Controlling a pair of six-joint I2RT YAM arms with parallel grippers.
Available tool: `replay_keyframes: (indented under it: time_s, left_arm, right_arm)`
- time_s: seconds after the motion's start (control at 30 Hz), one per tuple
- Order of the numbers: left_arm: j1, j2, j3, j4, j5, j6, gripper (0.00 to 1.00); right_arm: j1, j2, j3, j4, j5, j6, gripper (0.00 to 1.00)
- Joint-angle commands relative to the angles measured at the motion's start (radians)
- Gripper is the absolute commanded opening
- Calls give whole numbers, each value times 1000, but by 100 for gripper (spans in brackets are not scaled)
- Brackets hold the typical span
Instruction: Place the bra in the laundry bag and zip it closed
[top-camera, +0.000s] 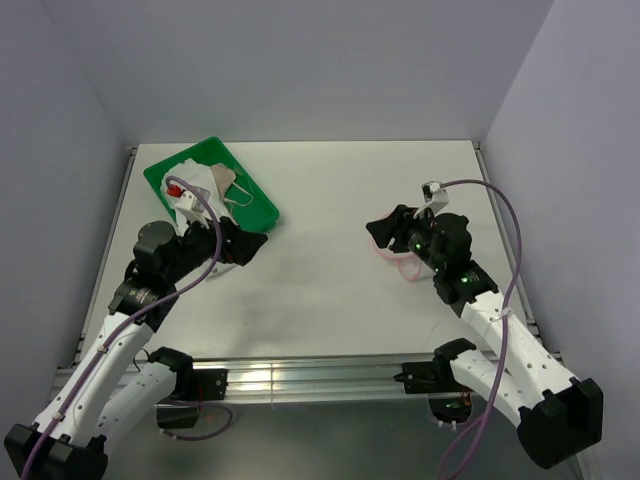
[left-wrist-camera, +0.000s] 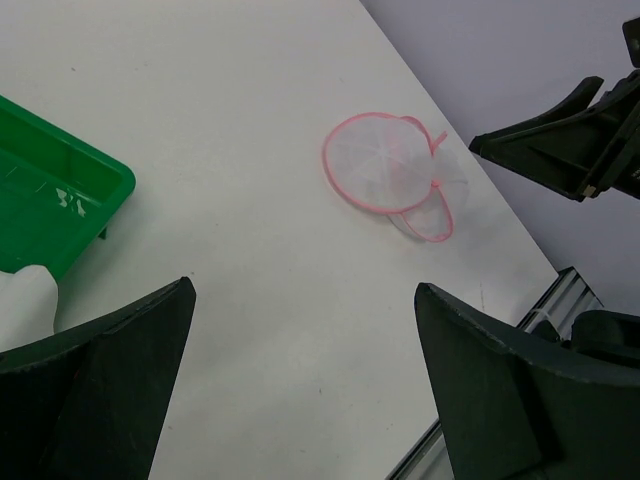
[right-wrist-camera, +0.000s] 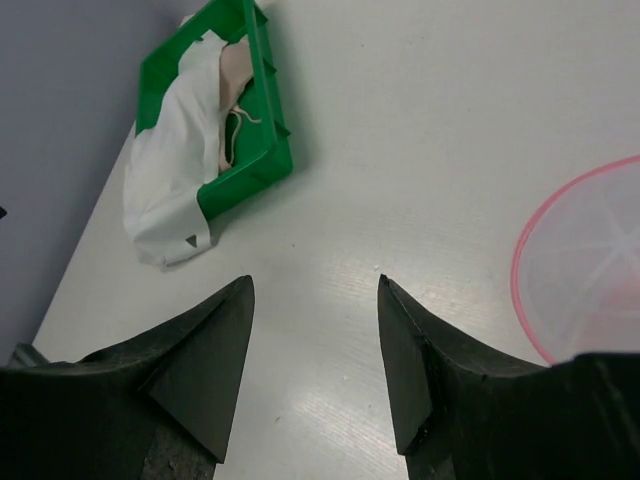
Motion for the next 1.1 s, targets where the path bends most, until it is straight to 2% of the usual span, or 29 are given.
replay_keyframes:
  time_s: [0.0, 0.23, 0.33, 0.43, 0.47, 0.6, 0.7, 0.8, 0.87, 0.97, 1.07]
  left_arm:
    - [6, -8, 43, 20, 22, 4, 99]
    - [6, -4, 46, 7, 47, 14, 99]
    - [6, -12, 43, -2, -14, 10, 99]
    - [6, 2, 55, -65, -219, -19, 99]
    - [6, 20, 72, -120, -344, -35, 99]
    - [6, 71, 100, -206, -499, -41, 99]
    - [6, 102, 110, -232, -551, -59, 93]
    - [6, 117, 106, -193, -502, -98, 89]
    - [8, 120, 75, -149, -429, -139, 88]
    - [6, 122, 52, -91, -340, -170, 87]
    - [5, 108, 55, -62, -221, -138, 86]
  right_arm:
    - [36, 21, 68, -69, 139, -63, 60]
    - [111, 93, 131, -155, 240, -98, 60]
    - [140, 95, 138, -152, 264, -98, 60]
    - [160, 92, 137, -140, 253, -92, 60]
    - [166, 89, 131, -131, 247, -92, 60]
    - [182, 81, 89, -80, 224, -79, 60]
    - [191, 83, 79, -60, 166, -74, 60]
    - [200, 95, 74, -75, 242, -86, 60]
    - [200, 136, 95, -112, 344, -94, 60]
    - [200, 259, 154, -184, 406, -117, 50]
    - [199, 394, 210, -250, 471, -134, 49]
